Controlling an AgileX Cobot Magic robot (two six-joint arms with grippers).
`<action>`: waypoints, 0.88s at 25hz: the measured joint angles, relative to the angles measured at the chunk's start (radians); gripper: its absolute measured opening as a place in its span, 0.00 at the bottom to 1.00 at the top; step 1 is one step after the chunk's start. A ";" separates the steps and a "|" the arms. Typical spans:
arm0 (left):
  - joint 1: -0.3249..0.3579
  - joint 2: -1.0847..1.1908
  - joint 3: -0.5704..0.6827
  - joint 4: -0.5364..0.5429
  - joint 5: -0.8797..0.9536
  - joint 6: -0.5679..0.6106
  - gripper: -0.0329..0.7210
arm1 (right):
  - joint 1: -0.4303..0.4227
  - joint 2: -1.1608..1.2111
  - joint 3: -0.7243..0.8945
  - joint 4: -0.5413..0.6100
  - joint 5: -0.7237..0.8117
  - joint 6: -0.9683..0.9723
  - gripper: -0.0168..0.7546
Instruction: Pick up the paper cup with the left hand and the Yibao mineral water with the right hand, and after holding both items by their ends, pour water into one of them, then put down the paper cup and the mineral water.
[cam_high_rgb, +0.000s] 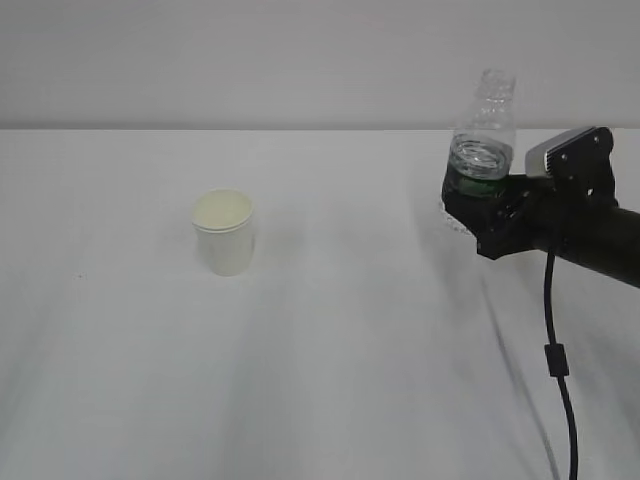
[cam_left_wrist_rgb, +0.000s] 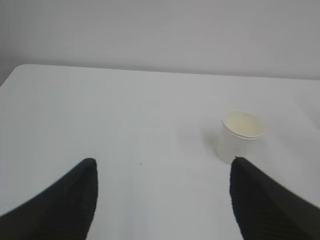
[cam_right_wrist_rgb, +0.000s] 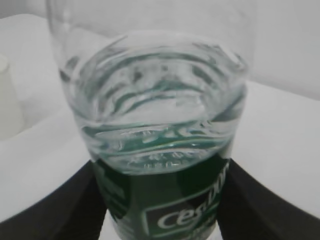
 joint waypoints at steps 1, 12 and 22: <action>0.000 0.020 0.000 0.000 -0.011 0.000 0.83 | 0.000 -0.009 0.000 0.000 -0.002 0.000 0.62; 0.000 0.233 0.000 -0.002 -0.134 0.002 0.83 | 0.000 -0.083 0.006 -0.053 0.029 0.034 0.62; 0.000 0.379 0.002 0.000 -0.232 0.004 0.78 | 0.000 -0.098 0.011 -0.077 0.033 0.053 0.62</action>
